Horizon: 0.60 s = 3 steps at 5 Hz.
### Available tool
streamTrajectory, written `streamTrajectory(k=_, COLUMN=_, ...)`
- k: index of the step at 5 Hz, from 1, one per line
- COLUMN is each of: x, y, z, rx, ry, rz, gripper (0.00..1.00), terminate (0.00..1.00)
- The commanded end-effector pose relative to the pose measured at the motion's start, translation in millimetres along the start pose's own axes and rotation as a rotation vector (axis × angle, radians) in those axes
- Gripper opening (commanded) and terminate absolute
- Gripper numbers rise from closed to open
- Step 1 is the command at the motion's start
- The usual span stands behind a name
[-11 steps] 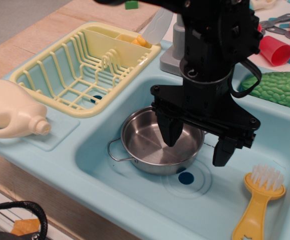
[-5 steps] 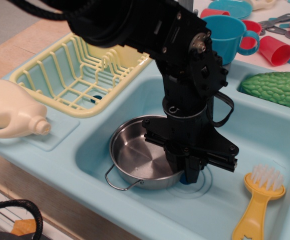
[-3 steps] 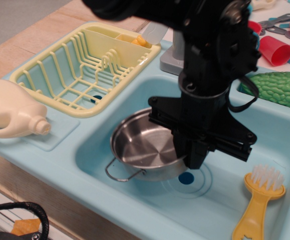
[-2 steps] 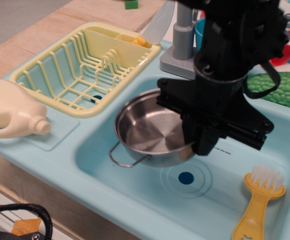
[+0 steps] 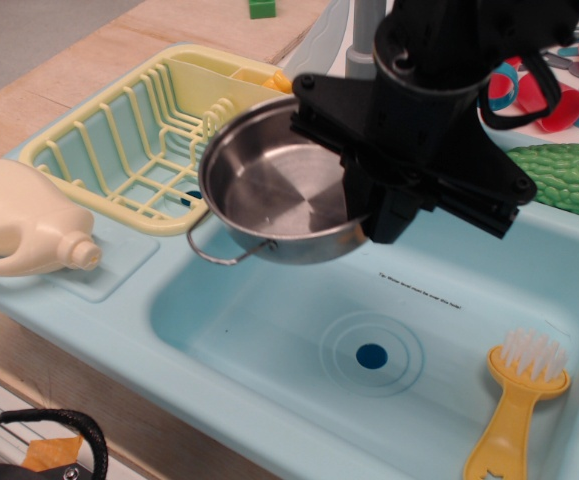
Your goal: Put pot or pan from sink into drying rack
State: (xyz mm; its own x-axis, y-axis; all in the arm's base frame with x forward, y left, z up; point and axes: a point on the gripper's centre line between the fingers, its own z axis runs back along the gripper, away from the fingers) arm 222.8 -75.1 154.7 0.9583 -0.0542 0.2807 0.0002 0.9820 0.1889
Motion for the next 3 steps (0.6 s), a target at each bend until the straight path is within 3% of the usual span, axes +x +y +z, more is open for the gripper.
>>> streamTrajectory(k=1, x=21, y=36, z=-5, rx=0.01, ry=-0.02, rz=0.056, gripper=0.0, terminate=0.0)
streamTrajectory(k=3, x=41, y=87, z=-22, rx=-0.018, ry=-0.013, rz=0.035, gripper=0.0, terminate=0.0)
